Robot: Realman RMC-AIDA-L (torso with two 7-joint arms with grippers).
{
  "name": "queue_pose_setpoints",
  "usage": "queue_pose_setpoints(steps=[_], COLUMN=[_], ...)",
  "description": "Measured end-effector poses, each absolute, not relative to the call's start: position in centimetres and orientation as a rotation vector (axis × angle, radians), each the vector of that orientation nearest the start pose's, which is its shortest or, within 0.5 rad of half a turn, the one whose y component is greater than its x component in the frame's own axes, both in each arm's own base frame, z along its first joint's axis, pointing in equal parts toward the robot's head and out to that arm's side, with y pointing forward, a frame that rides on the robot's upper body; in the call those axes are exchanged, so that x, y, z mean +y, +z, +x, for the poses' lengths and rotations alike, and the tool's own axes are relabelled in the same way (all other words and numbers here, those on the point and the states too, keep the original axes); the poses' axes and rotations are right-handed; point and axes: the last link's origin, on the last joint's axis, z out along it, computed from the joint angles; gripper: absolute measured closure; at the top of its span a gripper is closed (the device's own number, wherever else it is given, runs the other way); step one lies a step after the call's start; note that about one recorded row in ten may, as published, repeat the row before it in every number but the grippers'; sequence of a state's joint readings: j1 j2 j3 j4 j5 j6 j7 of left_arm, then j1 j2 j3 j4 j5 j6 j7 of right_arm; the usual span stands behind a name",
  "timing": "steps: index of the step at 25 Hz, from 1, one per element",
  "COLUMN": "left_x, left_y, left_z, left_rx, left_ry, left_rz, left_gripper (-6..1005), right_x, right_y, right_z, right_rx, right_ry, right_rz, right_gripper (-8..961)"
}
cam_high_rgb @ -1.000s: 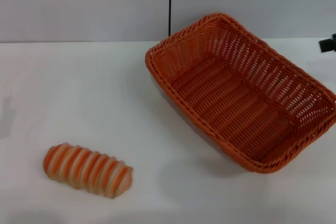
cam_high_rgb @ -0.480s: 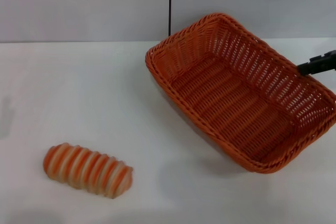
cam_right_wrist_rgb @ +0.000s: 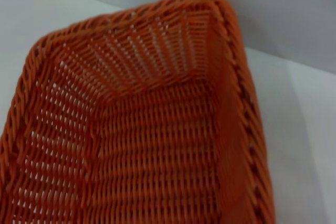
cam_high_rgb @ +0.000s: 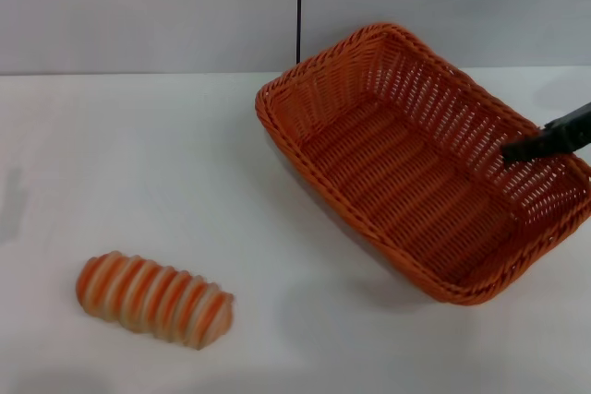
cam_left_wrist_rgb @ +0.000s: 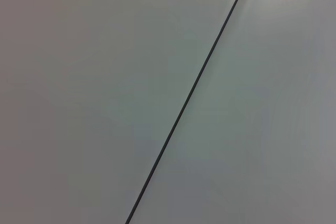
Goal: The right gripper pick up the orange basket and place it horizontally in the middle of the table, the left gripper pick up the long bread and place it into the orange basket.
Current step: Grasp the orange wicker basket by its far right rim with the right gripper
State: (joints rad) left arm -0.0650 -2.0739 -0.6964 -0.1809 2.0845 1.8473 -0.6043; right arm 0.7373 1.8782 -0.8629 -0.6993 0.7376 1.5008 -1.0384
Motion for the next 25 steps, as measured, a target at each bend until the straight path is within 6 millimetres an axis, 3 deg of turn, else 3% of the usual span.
queue_pose_setpoints(steps=[9, 14, 18, 22, 25], left_x=[17.9, 17.8, 17.8, 17.7, 17.7], left_y=[4.3, 4.3, 4.3, 4.3, 4.3], left_z=[-35.2, -35.3, -35.3, -35.3, -35.3], left_rx=[-0.578, -0.584, -0.585, -0.585, -0.585], left_ry=[-1.278, -1.272, -1.271, -1.270, -1.270], left_rz=[-1.177, -1.176, -1.176, -1.175, -1.175], left_gripper=[166, 166, 166, 166, 166], right_x=[38.7, 38.6, 38.7, 38.8, 38.7], right_y=[5.5, 5.4, 5.5, 6.1, 7.3], right_z=[26.7, 26.6, 26.6, 26.2, 25.6], right_rx=[1.155, 1.155, 1.151, 1.121, 1.094], right_ry=[-0.099, -0.098, -0.095, -0.046, 0.107], right_rz=[-2.646, -2.649, -2.648, -2.644, -2.641], right_gripper=[480, 729, 801, 792, 784])
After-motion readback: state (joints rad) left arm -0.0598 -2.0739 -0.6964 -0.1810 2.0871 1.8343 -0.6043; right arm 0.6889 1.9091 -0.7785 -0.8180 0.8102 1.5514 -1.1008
